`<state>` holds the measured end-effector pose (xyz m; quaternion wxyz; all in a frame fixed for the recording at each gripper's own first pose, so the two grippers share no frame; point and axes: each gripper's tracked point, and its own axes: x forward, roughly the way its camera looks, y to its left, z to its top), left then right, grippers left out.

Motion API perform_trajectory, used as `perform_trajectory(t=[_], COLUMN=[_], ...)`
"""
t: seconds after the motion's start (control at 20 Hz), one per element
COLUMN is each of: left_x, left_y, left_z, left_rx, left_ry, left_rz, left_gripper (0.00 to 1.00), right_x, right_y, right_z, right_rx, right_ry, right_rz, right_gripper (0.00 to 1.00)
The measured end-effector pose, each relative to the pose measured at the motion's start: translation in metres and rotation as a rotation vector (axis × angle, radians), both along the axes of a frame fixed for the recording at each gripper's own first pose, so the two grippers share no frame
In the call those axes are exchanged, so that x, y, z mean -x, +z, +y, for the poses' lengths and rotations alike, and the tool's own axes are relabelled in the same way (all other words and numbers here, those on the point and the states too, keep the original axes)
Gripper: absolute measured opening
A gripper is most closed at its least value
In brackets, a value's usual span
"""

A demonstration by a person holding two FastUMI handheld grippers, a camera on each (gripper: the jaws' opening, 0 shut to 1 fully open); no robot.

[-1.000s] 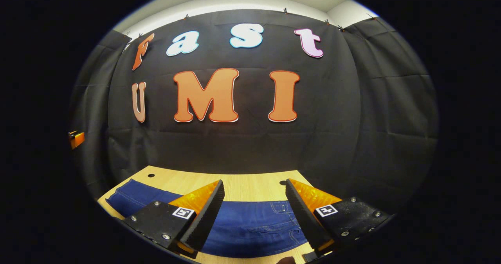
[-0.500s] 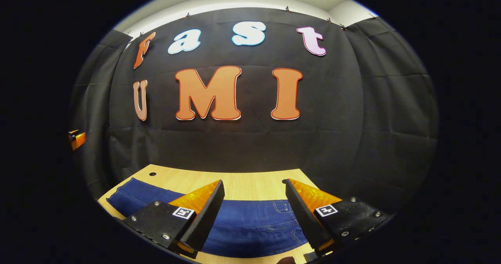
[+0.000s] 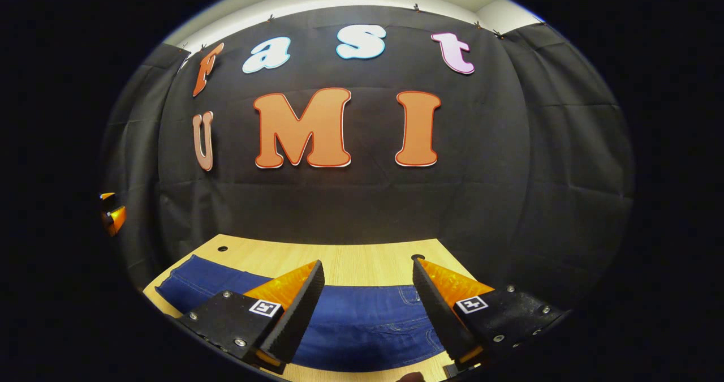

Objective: Grasp the waist and the cuffs of the jeans and fold them to make the two legs overlap; first hold the waist and fold one-third of the jeans toward the cuffs, then hold the cuffs and fold the remaining one-third in the same direction to finish folding.

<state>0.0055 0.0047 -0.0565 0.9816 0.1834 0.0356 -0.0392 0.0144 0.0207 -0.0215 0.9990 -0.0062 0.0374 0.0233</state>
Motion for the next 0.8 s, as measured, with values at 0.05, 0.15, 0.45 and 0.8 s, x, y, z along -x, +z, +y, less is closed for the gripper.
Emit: perform_trajectory(t=[0.05, 0.15, 0.45, 0.8], left_x=[-0.001, -0.002, -0.005, 0.039], left_y=[-0.010, -0.035, -0.118, -0.214], left_z=[-0.002, 0.000, 0.009, 0.002], left_rx=[-0.032, -0.130, -0.375, -0.536], left_ry=[-0.020, -0.045, -0.116, -0.230], left_rz=[0.021, 0.053, 0.179, 0.337], left_gripper=[1.00, 0.98, 0.98, 0.98], right_x=[0.000, -0.002, -0.003, -0.003], right_y=[-0.002, -0.004, -0.025, -0.047], right_z=[0.002, 0.005, 0.011, 0.018], right_rx=[0.001, 0.008, 0.009, 0.055], right_ry=[0.005, 0.011, 0.018, 0.036], right_rz=[0.006, 0.014, 0.071, 0.126], right_gripper=[0.96, 0.96, 0.96, 0.97])
